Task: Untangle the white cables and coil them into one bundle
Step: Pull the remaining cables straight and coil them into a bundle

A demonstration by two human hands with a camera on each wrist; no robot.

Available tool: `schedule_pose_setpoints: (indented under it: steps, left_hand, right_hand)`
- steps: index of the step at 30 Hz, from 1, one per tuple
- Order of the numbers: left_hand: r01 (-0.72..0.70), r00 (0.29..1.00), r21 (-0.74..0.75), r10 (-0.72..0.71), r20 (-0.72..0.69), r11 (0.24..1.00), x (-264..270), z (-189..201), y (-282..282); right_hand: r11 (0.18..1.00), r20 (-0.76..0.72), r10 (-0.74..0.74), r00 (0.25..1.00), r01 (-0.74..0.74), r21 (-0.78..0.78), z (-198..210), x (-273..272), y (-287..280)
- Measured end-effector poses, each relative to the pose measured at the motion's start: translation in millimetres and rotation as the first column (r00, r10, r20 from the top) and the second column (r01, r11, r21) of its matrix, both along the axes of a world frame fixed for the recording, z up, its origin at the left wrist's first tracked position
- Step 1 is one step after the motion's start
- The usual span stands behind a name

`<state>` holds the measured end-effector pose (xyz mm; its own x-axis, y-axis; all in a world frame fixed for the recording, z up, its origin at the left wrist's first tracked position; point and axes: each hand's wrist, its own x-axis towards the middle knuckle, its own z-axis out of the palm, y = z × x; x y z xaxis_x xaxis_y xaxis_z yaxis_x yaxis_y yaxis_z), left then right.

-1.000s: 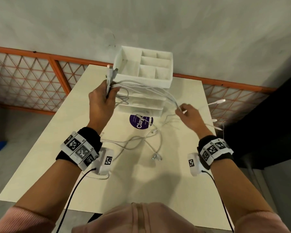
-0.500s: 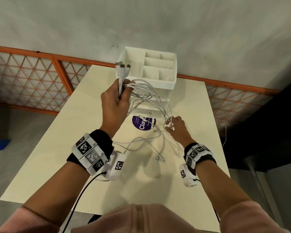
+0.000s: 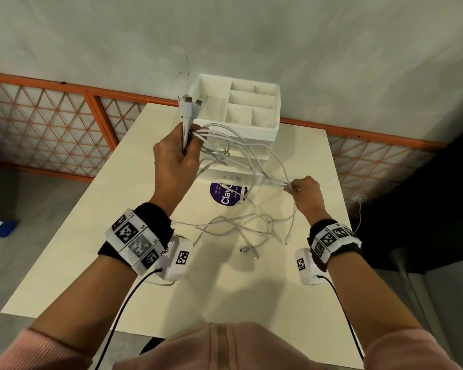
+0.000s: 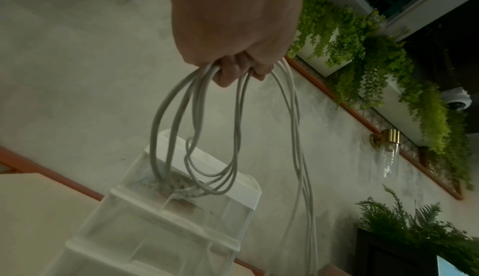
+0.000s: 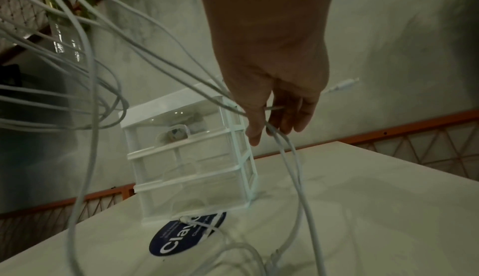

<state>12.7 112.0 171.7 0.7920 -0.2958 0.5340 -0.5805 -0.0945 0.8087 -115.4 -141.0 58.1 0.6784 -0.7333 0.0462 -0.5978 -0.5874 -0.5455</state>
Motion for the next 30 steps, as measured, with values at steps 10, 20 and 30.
schedule_pose_setpoints:
  steps: [10, 20, 30]
  left_hand:
    - [0.052, 0.999, 0.03, -0.053, 0.012, 0.998, -14, 4, -8]
    - [0.083, 0.993, 0.193, -0.096, 0.062, 0.978, -24, -3, -20]
    - [-0.06, 0.998, 0.07, 0.059, 0.018, 0.996, -14, 0, -3]
  right_hand:
    - [0.983, -0.384, 0.113, 0.916, -0.047, 0.177, 1, -22, 2]
    - [0.675, -0.07, 0.63, 0.773, -0.501, 0.541, 66, 1, 53]
    - [0.725, 0.042, 0.469, 0.882, -0.411, 0.553, 20, -10, 54]
